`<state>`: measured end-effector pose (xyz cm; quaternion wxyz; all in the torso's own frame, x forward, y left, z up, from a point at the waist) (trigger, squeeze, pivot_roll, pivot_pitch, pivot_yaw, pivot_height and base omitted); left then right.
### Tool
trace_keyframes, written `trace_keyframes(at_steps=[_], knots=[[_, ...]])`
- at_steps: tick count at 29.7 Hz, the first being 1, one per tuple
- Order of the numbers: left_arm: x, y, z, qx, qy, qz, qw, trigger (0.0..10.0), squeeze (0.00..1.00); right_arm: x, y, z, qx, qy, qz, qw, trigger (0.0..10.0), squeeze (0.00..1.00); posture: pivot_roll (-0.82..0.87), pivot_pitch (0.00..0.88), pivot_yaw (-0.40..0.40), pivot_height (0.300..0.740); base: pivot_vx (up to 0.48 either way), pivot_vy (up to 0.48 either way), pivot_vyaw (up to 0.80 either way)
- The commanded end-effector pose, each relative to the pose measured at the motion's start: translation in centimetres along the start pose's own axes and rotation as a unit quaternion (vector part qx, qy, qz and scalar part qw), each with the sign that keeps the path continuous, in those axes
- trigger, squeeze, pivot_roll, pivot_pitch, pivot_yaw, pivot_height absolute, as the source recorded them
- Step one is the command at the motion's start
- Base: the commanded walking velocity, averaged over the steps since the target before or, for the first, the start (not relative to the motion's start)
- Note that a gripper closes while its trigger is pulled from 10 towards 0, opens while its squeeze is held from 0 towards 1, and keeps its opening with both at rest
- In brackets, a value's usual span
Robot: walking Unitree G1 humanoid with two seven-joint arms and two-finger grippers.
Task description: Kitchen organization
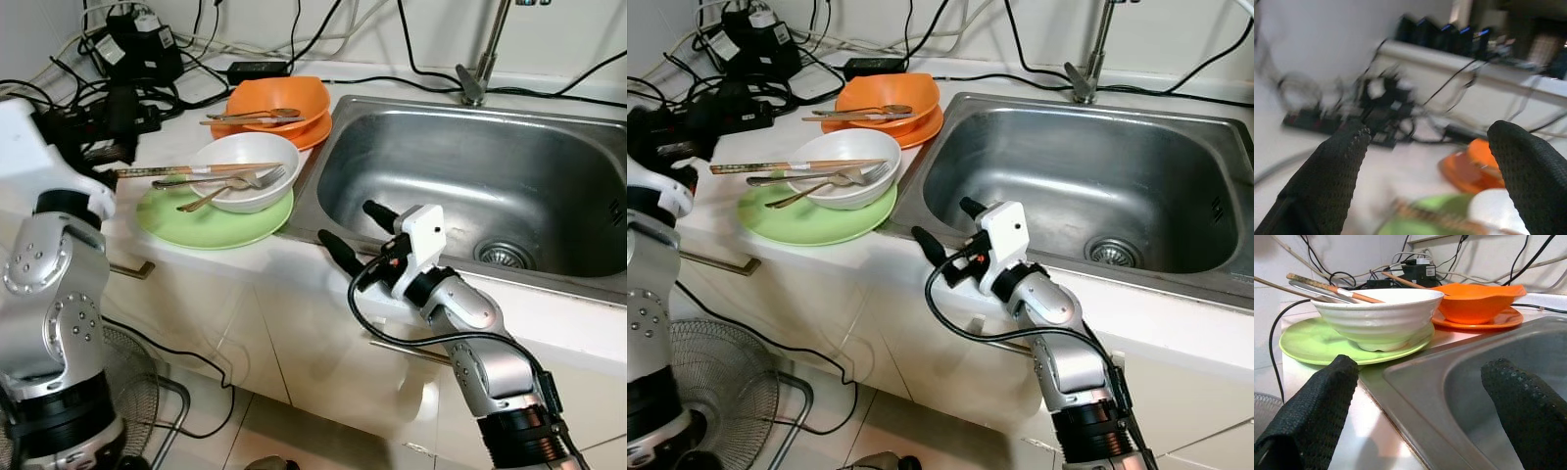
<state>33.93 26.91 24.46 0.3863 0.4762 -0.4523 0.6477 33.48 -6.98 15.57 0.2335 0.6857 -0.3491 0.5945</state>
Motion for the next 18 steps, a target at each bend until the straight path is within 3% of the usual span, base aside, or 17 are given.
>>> trace_keyframes(at_steps=[1, 8, 15, 18], knots=[[-0.2, -0.2, -1.5, 0.034, 0.021, -0.001, 0.999, 10.0, 1.0, -0.1, 0.1, -1.0, 0.034, -0.001, -0.011, 0.999, 10.0, 0.0, 0.0, 0.046, 0.102, 0.74, 0.0, 0.0, 0.0], [-2.0, -0.4, -1.8, 0.046, 0.034, -0.026, 0.998, 10.0, 1.0, -0.7, 1.3, -1.1, 0.059, 0.005, -0.039, 0.998, 10.0, 0.0, -0.01, 0.051, 0.107, 0.74, 0.0, 0.0, 0.0], [-3.6, -1.4, -0.5, 0.012, 0.153, -0.049, 0.987, 10.0, 1.0, -0.6, 1.3, -1.2, 0.054, 0.007, -0.037, 0.998, 10.0, 0.0, -0.03, 0.053, 0.108, 0.74, 0.0, 0.0, 0.0], [-3.7, -2.2, 0.2, -0.008, 0.184, -0.047, 0.982, 10.0, 1.0, -0.5, 1.4, -1.5, 0.056, 0.009, -0.036, 0.998, 10.0, 0.0, -0.04, 0.054, 0.111, 0.74, 0.0, 0.0, 0.0]])
Point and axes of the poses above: a point about 5 cm out from each wrist's last joint towards the gripper, its own y axis pointing back from the gripper into the wrist, its own x axis along the axis of the wrist's last joint, z = x × y, the point moved 5 cm from there along -y, pointing out of the wrist towards the gripper, and after that the axes turned 13 degrees about -y, right-handed, at the moved point
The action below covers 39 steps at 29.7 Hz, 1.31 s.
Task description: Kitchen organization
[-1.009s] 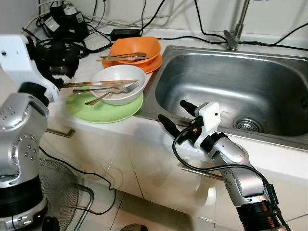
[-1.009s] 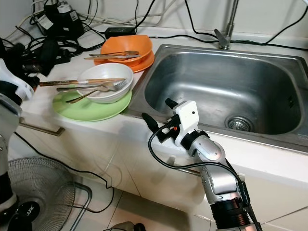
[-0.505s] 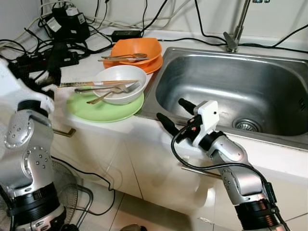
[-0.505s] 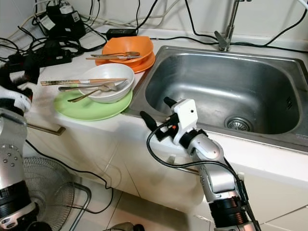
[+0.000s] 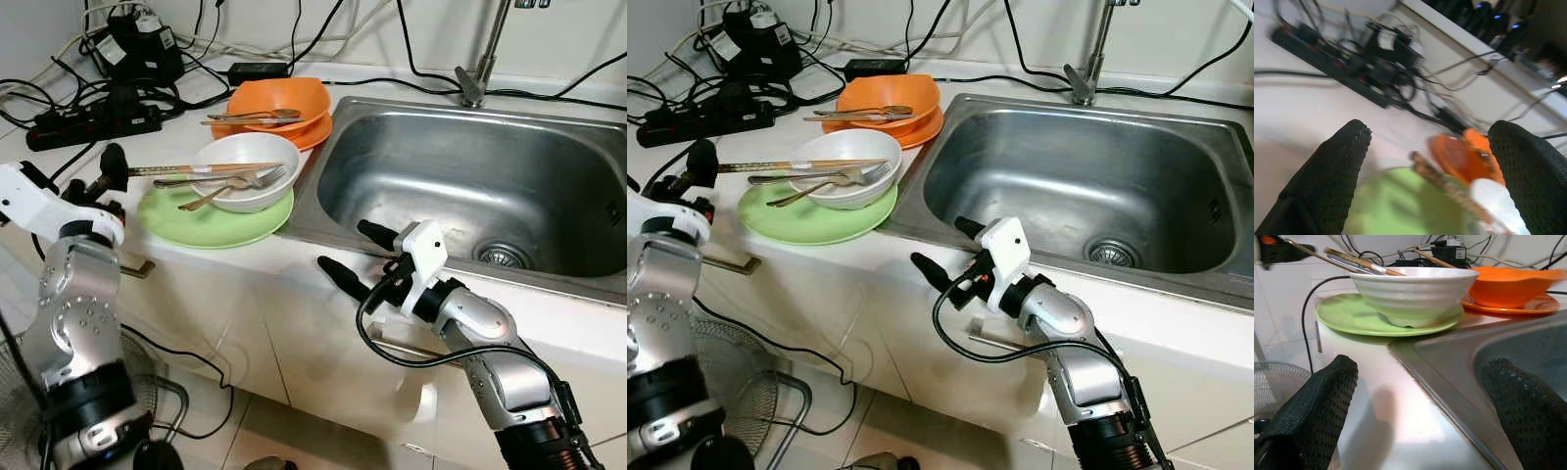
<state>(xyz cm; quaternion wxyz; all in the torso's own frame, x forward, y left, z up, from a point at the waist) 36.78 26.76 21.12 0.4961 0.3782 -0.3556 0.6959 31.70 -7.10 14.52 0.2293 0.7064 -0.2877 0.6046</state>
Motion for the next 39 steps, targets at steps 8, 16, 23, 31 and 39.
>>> trace_keyframes(at_steps=[8, 16, 23, 31, 39], knots=[[0.0, -1.1, -0.6, 0.02, 0.093, 0.003, 0.995, 10.0, 1.0, 0.7, 0.4, -0.2, -0.002, 0.005, 0.007, 1.0, 10.0, 0.0, -0.06, 0.063, 0.114, 0.74, 0.0, 0.0, 0.0], [-1.5, -1.6, -0.2, 0.017, 0.122, -0.031, 0.992, 0.0, 0.0, 0.8, 0.5, -0.2, -0.005, 0.006, 0.008, 1.0, 10.0, 0.0, -0.06, 0.067, 0.115, 0.74, 0.0, 0.0, 0.0], [-1.7, -1.6, -0.1, 0.013, 0.124, -0.034, 0.992, 0.0, 0.0, 0.7, 0.4, -0.4, -0.008, 0.002, 0.009, 1.0, 10.0, 0.0, -0.06, 0.069, 0.119, 0.74, 0.0, 0.0, 0.0], [-1.7, -1.7, 0.2, 0.006, 0.129, -0.036, 0.991, 0.0, 0.0, 0.6, 0.3, -0.3, -0.012, 0.0, 0.009, 1.0, 10.0, 0.0, -0.06, 0.069, 0.121, 0.74, 0.0, 0.0, 0.0], [-1.7, -1.4, 0.5, 0.002, 0.137, -0.037, 0.99, 0.0, 0.0, 0.6, 0.3, -0.3, -0.018, -0.001, 0.011, 1.0, 10.0, 0.0, -0.05, 0.07, 0.12, 0.74, 0.0, 0.0, 0.0]])
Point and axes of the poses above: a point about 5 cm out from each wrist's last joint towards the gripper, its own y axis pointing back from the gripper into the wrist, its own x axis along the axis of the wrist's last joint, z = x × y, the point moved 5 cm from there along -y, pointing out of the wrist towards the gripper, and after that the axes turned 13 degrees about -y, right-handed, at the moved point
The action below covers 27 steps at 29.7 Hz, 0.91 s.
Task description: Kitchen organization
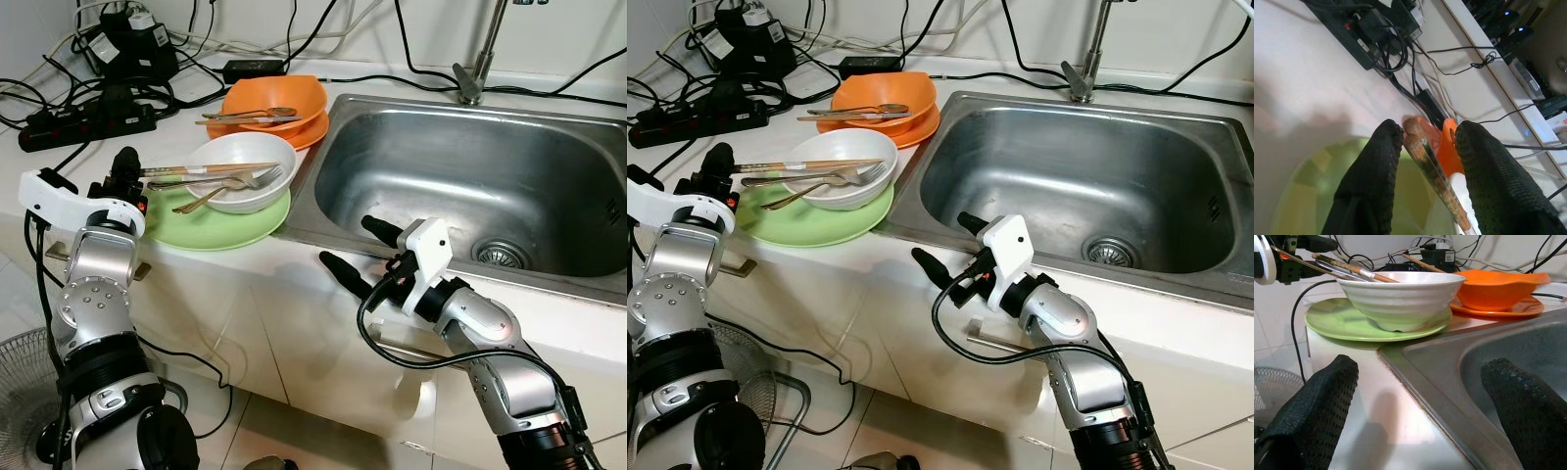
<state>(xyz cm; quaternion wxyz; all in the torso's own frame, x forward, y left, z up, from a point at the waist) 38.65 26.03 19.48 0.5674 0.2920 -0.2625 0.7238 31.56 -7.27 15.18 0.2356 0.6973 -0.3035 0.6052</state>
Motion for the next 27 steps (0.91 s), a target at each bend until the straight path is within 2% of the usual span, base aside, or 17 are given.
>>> trace_keyframes(at_steps=[1, 19, 21, 27], knots=[[0.3, 0.2, 0.3, -0.002, -0.004, 0.002, 1.0, 0.0, 0.0, -0.1, 0.0, -0.2, -0.002, -0.006, 0.0, 1.0, 10.0, 0.0, -0.05, 0.069, 0.119, 0.74, 0.0, 0.0, 0.0], [0.4, 0.4, 0.5, -0.004, 0.008, 0.006, 1.0, 0.0, 0.0, -0.2, -0.1, -0.2, -0.004, -0.005, 0.0, 1.0, 10.0, 0.0, -0.04, 0.066, 0.116, 0.74, 0.0, 0.0, 0.0], [0.5, 0.6, 0.9, -0.011, -0.007, 0.009, 1.0, 0.0, 0.0, -0.3, -0.1, -0.1, -0.006, -0.003, -0.001, 1.0, 10.0, 0.0, -0.04, 0.066, 0.116, 0.74, 0.0, 0.0, 0.0], [0.3, 1.4, 2.5, -0.027, -0.004, 0.012, 1.0, 0.0, 0.0, -0.2, -0.3, 0.0, -0.009, -0.001, -0.001, 1.0, 10.0, 0.0, -0.04, 0.065, 0.115, 0.74, 0.0, 0.0, 0.0]])
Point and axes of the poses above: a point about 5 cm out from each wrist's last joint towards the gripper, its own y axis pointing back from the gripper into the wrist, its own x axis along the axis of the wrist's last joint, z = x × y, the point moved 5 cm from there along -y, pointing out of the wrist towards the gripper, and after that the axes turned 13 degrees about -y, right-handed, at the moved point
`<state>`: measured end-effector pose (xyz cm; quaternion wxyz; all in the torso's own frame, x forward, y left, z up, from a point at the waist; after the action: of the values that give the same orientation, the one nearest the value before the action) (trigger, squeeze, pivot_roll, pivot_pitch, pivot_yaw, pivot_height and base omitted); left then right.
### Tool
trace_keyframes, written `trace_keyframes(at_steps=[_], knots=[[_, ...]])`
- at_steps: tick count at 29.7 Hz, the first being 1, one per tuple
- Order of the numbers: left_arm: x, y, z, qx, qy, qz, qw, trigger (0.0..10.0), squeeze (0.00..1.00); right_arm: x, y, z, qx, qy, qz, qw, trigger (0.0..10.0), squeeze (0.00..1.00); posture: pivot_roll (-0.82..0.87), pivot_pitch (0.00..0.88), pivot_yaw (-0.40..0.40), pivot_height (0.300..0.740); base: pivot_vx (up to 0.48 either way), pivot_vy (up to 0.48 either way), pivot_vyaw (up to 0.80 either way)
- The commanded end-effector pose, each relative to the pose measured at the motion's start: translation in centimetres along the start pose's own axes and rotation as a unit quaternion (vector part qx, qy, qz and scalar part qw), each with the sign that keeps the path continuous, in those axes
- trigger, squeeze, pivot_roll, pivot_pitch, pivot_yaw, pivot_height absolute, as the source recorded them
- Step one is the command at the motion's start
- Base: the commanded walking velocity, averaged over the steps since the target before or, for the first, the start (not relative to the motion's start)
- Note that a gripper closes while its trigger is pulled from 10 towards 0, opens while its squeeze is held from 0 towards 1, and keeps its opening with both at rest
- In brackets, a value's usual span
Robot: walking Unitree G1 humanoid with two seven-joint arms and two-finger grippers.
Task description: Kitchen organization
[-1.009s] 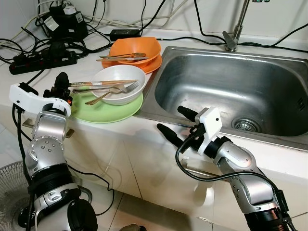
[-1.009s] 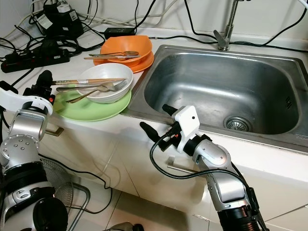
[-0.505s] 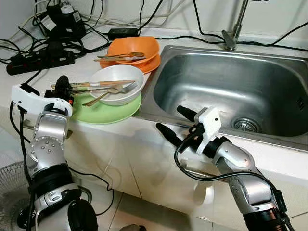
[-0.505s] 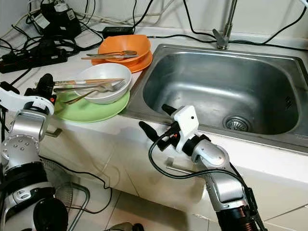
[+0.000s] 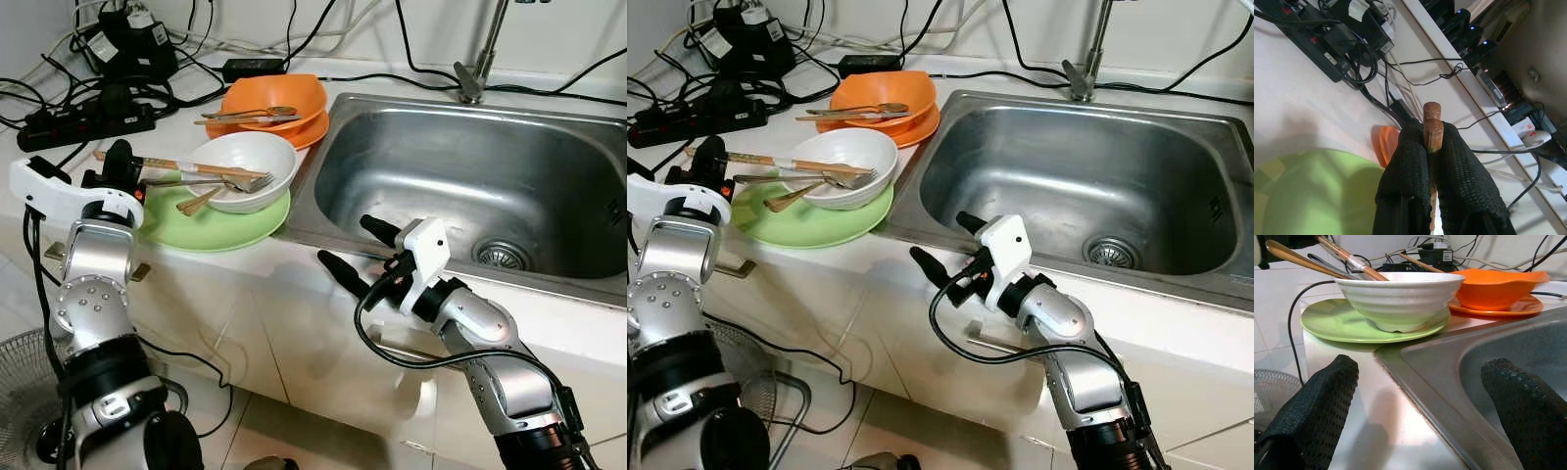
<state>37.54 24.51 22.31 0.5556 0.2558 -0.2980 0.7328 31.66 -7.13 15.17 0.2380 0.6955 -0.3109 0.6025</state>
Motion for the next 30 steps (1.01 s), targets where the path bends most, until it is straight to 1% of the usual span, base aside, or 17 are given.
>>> trace_keyframes(at_steps=[1, 5, 6, 7, 8, 10, 11, 12, 15, 16, 21, 30], knots=[[-0.9, 0.3, -0.2, 0.01, -0.009, -0.022, 1.0, 0.0, 0.0, -0.2, -0.1, 0.0, -0.001, 0.001, -0.004, 1.0, 10.0, 0.0, -0.04, 0.065, 0.115, 0.74, 0.0, 0.0, 0.0], [-0.2, 0.4, 0.1, 0.006, -0.018, -0.005, 1.0, 0.0, 0.0, -0.2, -0.1, 0.0, -0.002, 0.002, -0.004, 1.0, 10.0, 0.0, -0.04, 0.064, 0.114, 0.74, 0.0, 0.0, 0.0], [0.2, 0.4, 0.2, 0.005, -0.025, 0.005, 1.0, 0.0, 0.0, -0.2, -0.1, 0.0, -0.003, 0.002, -0.004, 1.0, 10.0, 0.0, -0.04, 0.065, 0.114, 0.74, 0.0, 0.0, 0.0], [1.2, 0.5, 0.3, 0.003, -0.041, 0.024, 0.999, 0.0, 0.0, -0.2, -0.2, 0.1, -0.004, 0.002, -0.003, 1.0, 10.0, 0.0, -0.04, 0.064, 0.113, 0.74, 0.0, 0.0, 0.0], [1.2, 0.5, 0.3, 0.003, -0.041, 0.024, 0.999, 0.0, 0.0, -0.2, -0.2, 0.1, -0.004, 0.002, -0.003, 1.0, 10.0, 0.0, -0.04, 0.064, 0.113, 0.74, 0.0, 0.0, 0.0], [2.5, 0.6, 0.5, 0.002, -0.072, 0.047, 0.996, 0.0, 0.0, -0.1, -0.2, 0.1, -0.005, 0.003, -0.002, 1.0, 10.0, 0.0, -0.04, 0.064, 0.114, 0.74, 0.0, 0.0, 0.0], [2.5, 0.6, 0.5, 0.002, -0.072, 0.047, 0.996, 0.0, 0.0, -0.1, -0.2, 0.1, -0.005, 0.003, -0.002, 1.0, 10.0, 0.0, -0.04, 0.064, 0.114, 0.74, 0.0, 0.0, 0.0], [3.4, 0.8, 1.0, -0.006, -0.085, 0.064, 0.994, 0.0, 0.0, -0.1, -0.2, 0.2, -0.007, 0.003, -0.001, 1.0, 10.0, 0.0, -0.04, 0.063, 0.113, 0.74, 0.0, 0.0, 0.0], [4.0, 0.9, 1.5, -0.015, -0.091, 0.072, 0.993, 0.0, 0.0, -0.1, -0.2, 0.3, -0.008, 0.003, -0.001, 1.0, 10.0, 0.0, -0.04, 0.062, 0.113, 0.74, 0.0, 0.0, 0.0], [4.5, 0.9, 1.8, -0.021, -0.093, 0.078, 0.992, 0.0, 0.0, -0.1, -0.3, 0.3, -0.008, 0.003, 0.0, 1.0, 10.0, 0.0, -0.03, 0.06, 0.113, 0.74, 0.0, 0.0, 0.0], [4.9, 0.8, 2.4, -0.032, -0.105, 0.082, 0.991, 0.0, 0.0, 0.0, -0.4, 0.4, -0.008, 0.004, 0.001, 1.0, 10.0, 0.0, -0.03, 0.054, 0.116, 0.74, 0.0, 0.0, 0.0], [5.2, 0.4, 1.9, -0.028, -0.112, 0.08, 0.99, 0.0, 0.0, 0.0, -0.6, 0.6, -0.012, 0.005, 0.005, 1.0, 10.0, 0.0, -0.03, 0.046, 0.12, 0.74, 0.0, 0.0, 0.0]])
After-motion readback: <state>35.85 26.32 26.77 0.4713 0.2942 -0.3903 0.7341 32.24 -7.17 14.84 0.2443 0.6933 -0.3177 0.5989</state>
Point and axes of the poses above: a point about 5 cm out from each wrist's last joint towards the gripper, its own y axis pointing back from the gripper into the wrist, its own x axis along the axis of the wrist's last joint, z = x × y, the point moved 5 cm from there along -y, pointing out of the wrist towards the gripper, and after that the axes turned 13 degrees about -y, right-handed, at the moved point
